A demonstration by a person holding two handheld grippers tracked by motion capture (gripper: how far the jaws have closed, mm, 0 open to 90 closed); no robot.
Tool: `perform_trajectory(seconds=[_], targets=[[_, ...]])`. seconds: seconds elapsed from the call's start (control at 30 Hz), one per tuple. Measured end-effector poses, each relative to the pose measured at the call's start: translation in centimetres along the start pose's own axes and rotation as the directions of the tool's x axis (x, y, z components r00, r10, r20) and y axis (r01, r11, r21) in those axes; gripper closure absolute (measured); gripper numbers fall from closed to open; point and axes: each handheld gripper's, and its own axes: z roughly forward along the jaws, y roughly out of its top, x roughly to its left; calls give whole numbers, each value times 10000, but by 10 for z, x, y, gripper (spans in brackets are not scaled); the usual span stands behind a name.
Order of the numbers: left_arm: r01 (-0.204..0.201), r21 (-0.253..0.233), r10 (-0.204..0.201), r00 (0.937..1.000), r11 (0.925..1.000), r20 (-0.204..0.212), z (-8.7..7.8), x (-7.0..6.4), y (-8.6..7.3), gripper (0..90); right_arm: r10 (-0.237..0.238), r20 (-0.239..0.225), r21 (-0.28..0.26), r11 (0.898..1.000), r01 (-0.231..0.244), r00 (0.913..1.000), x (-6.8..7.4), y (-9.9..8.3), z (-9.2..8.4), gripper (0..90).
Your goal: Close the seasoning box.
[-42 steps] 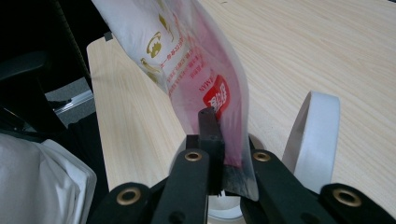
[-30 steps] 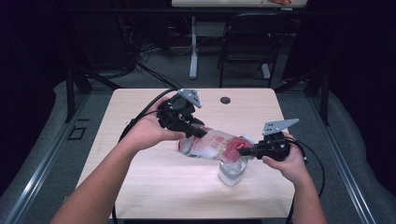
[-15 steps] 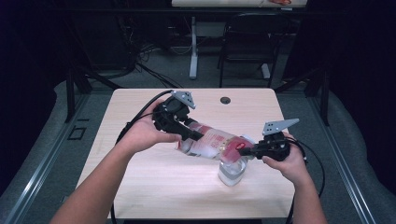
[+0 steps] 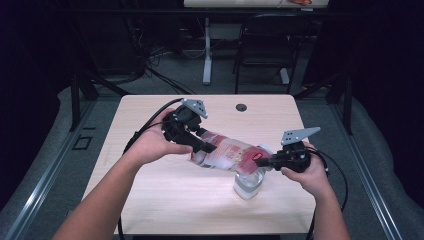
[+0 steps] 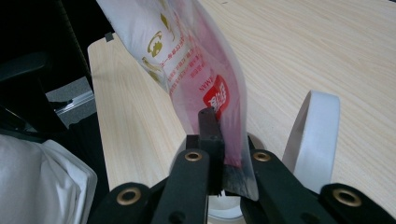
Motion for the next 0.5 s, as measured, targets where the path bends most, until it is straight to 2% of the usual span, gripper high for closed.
perform_trajectory(seconds=[0.23,0.3,0.5], targets=[[-62,-58,62,10000,10000,-20,-1,0,-2,546,-2,-20,-2,10000,2,10000,0,0,0,900],[-193,-50,193,9998,9998,-65,-2,0,-2,608,1,-34,2,10000,-1,10000,0,0,0,900],[-169,-20,169,9998,9999,-77,-2,-1,-1,692,18,-50,-29,10000,-18,10000,1,0,0,900]])
